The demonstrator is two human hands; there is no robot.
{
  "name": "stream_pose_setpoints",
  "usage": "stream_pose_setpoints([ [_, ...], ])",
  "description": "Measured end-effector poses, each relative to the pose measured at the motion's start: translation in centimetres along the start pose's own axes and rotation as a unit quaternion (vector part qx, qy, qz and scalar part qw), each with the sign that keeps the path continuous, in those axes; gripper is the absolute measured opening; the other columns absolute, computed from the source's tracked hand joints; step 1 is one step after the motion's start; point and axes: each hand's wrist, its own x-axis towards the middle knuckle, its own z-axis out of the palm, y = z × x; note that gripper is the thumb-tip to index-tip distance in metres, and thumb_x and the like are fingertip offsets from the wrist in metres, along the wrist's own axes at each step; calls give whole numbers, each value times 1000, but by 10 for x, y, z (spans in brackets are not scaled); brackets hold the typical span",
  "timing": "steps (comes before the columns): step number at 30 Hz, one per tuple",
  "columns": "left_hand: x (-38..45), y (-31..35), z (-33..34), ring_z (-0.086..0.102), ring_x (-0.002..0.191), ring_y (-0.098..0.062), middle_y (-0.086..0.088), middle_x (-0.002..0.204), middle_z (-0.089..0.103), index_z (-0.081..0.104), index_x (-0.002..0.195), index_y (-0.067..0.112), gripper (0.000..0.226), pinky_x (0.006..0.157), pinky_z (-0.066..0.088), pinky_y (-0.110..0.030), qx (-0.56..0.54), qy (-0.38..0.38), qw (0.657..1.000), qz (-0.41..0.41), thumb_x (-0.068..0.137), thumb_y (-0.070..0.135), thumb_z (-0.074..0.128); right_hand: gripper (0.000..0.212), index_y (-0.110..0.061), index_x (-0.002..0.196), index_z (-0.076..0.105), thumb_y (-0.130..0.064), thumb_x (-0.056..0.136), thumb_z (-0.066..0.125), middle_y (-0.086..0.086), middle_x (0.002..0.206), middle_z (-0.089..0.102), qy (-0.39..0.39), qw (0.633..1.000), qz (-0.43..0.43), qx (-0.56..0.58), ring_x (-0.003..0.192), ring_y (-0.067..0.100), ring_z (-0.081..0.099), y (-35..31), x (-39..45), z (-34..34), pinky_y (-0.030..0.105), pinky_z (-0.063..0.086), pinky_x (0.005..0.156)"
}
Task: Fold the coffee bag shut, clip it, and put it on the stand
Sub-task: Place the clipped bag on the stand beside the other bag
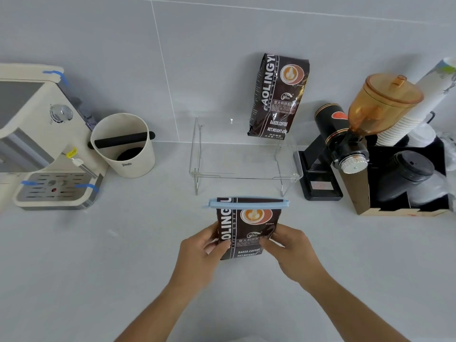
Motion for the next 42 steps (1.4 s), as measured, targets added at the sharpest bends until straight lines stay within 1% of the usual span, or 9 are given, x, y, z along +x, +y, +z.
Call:
stream_pose_setpoints([
  [3, 5, 16, -6, 70, 97, 1, 26, 108, 71, 66, 120, 15, 40, 86, 54, -14, -11, 16, 1000, 20, 84, -2, 67, 28, -23, 103, 74, -3, 89, 62, -8, 100, 79, 4, 1000, -21, 4, 69, -4, 68, -22, 4, -7, 11, 48, 60],
  [10, 19, 64, -25, 70, 94, 3, 26, 103, 73, 69, 115, 20, 38, 78, 51, -6, -23, 53, 995, 85, 83, -2, 67, 30, -27, 104, 73, -3, 88, 63, -9, 97, 79, 21, 995, -95, 4, 94, 16, 72, -79, 11, -21, 39, 57, 85],
  [14, 33, 91, -37, 70, 94, 4, 25, 100, 74, 69, 113, 20, 35, 76, 50, -5, -20, 58, 991, 122, 84, 0, 67, 34, -34, 109, 70, -7, 89, 63, -17, 98, 78, 40, 991, -128, -10, 93, 3, 72, -109, 17, -28, 37, 59, 83],
  [19, 57, 118, -51, 70, 92, 5, 27, 100, 73, 69, 112, 24, 37, 75, 49, -4, -22, 68, 984, 165, 84, 0, 67, 32, -37, 108, 69, -12, 89, 64, -15, 98, 77, 55, 983, -173, -16, 94, 16, 71, -140, 37, -35, 46, 60, 78],
  [26, 104, 137, -60, 71, 92, 1, 19, 102, 76, 69, 116, 16, 36, 78, 54, -10, -35, 72, 983, 163, 85, -2, 65, 38, -46, 86, 66, -9, 90, 63, -24, 94, 75, 61, 979, -195, -8, 92, -1, 70, -168, 77, -36, 23, 58, 66],
  [31, 143, 144, -60, 69, 87, 8, 11, 103, 74, 67, 117, 16, 33, 66, 51, -5, -32, 69, 986, 148, 87, 0, 62, 39, -49, 92, 63, -10, 92, 61, -35, 92, 72, 60, 981, -186, 4, 93, -8, 68, -177, 114, -33, 18, 60, 75],
  [33, 158, 144, -59, 69, 91, 7, 13, 104, 73, 67, 117, 19, 33, 69, 51, -6, -22, 69, 987, 146, 89, 2, 61, 36, -47, 97, 64, -11, 92, 60, -37, 91, 71, 61, 984, -169, 16, 93, -7, 69, -179, 131, -32, 21, 59, 80],
  [38, 199, 142, -59, 70, 92, -1, 13, 103, 75, 68, 115, 24, 32, 81, 56, -20, 11, 78, 987, 137, 89, 6, 61, 27, -31, 108, 68, -11, 92, 58, -18, 96, 78, 66, 989, -125, 37, 89, 5, 73, -179, 174, -27, 41, 60, 87],
  [42, 230, 146, -62, 70, 90, -1, 11, 100, 75, 68, 115, 25, 32, 74, 54, -12, 23, 86, 986, 139, 90, 8, 60, 27, -32, 110, 68, -14, 93, 59, -9, 98, 79, 83, 990, -106, 38, 87, 12, 75, -182, 201, -23, 44, 61, 82],
])
